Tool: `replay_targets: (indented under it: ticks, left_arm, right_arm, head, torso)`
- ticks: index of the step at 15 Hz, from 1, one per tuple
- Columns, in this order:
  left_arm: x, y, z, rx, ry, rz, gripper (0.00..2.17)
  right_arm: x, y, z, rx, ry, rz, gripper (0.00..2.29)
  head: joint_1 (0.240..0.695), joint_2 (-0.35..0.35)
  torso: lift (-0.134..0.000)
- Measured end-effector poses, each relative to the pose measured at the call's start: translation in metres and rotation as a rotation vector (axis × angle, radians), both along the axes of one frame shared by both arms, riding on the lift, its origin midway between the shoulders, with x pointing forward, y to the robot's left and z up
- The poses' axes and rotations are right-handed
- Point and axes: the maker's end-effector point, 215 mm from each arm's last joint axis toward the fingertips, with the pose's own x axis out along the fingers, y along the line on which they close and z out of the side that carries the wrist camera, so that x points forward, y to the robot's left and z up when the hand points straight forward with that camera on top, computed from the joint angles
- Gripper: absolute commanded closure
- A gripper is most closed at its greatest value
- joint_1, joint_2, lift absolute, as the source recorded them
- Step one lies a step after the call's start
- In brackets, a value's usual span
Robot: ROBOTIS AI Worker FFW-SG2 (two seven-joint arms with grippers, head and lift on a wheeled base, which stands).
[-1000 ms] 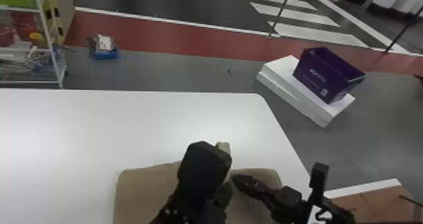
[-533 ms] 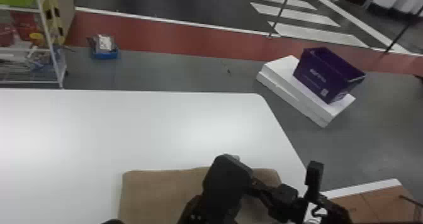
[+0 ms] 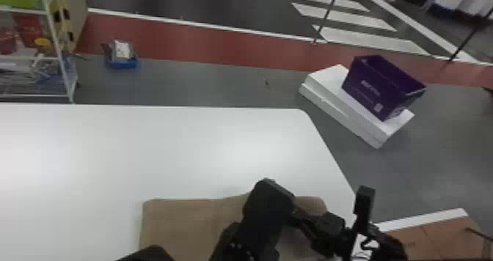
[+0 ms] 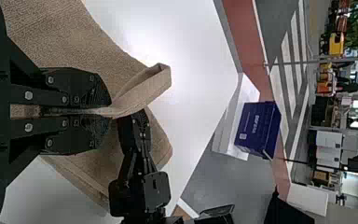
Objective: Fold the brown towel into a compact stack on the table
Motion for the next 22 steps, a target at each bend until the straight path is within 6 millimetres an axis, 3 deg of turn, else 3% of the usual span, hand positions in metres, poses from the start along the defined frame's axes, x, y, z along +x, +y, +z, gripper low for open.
replay_targets:
  ticks: [2, 3, 6, 8, 9, 11, 14, 16, 19, 22]
  left_arm:
    - [-0.001, -0.001, -0.002, -0.006, 0.011, -0.006, 0.0]
    - [-0.001, -0.001, -0.002, -0.006, 0.017, -0.008, 0.02]
    - [-0.004, 0.004, -0.006, 0.004, 0.04, -0.011, 0.03]
    - [-0.01, 0.011, -0.004, -0.01, 0.062, -0.004, 0.04]
    - [-0.011, 0.016, 0.0, -0.026, 0.071, 0.006, 0.06]
    - [-0.01, 0.026, 0.007, -0.046, 0.073, 0.035, 0.07]
    - [-0.001, 0.04, 0.017, -0.092, 0.057, 0.095, 0.07]
    - [0.008, 0.056, 0.018, -0.111, 0.042, 0.14, 0.07]
    - [0.013, 0.078, 0.005, -0.09, 0.049, 0.162, 0.07]
    - [0.01, 0.091, -0.004, -0.088, 0.058, 0.176, 0.07]
  right_arm:
    - [0.001, 0.001, 0.0, 0.005, 0.002, 0.001, 1.33]
    - [0.001, 0.001, 0.0, 0.007, 0.004, -0.001, 1.24]
    - [-0.002, -0.006, 0.002, 0.006, 0.023, -0.013, 1.19]
    - [-0.004, -0.019, 0.005, -0.002, 0.043, -0.033, 1.19]
    - [-0.006, -0.029, 0.007, -0.008, 0.055, -0.047, 1.07]
    - [-0.009, -0.052, 0.016, -0.023, 0.067, -0.082, 0.07]
    - [-0.023, -0.084, 0.052, 0.057, 0.094, -0.136, 0.01]
    - [-0.039, -0.094, 0.075, 0.178, 0.162, -0.182, 0.07]
    - [-0.07, -0.077, 0.074, 0.331, 0.333, -0.23, 0.1]
    - [-0.093, -0.055, 0.049, 0.407, 0.516, -0.297, 0.13]
  head:
    - [0.695, -0.35]
    - [0.695, -0.35]
    - [0.695, -0.35]
    - [0.695, -0.35]
    - [0.695, -0.35]
    - [0.695, -0.35]
    - [0.695, -0.35]
    - [0.695, -0.35]
    - [0.695, -0.35]
    - [0.695, -0.35]
  torso:
    - [-0.124]
    - [-0.124]
    - [-0.124]
    - [-0.124]
    - [-0.124]
    - [-0.124]
    - [-0.124]
    - [-0.124]
    - [-0.124]
    - [-0.124]
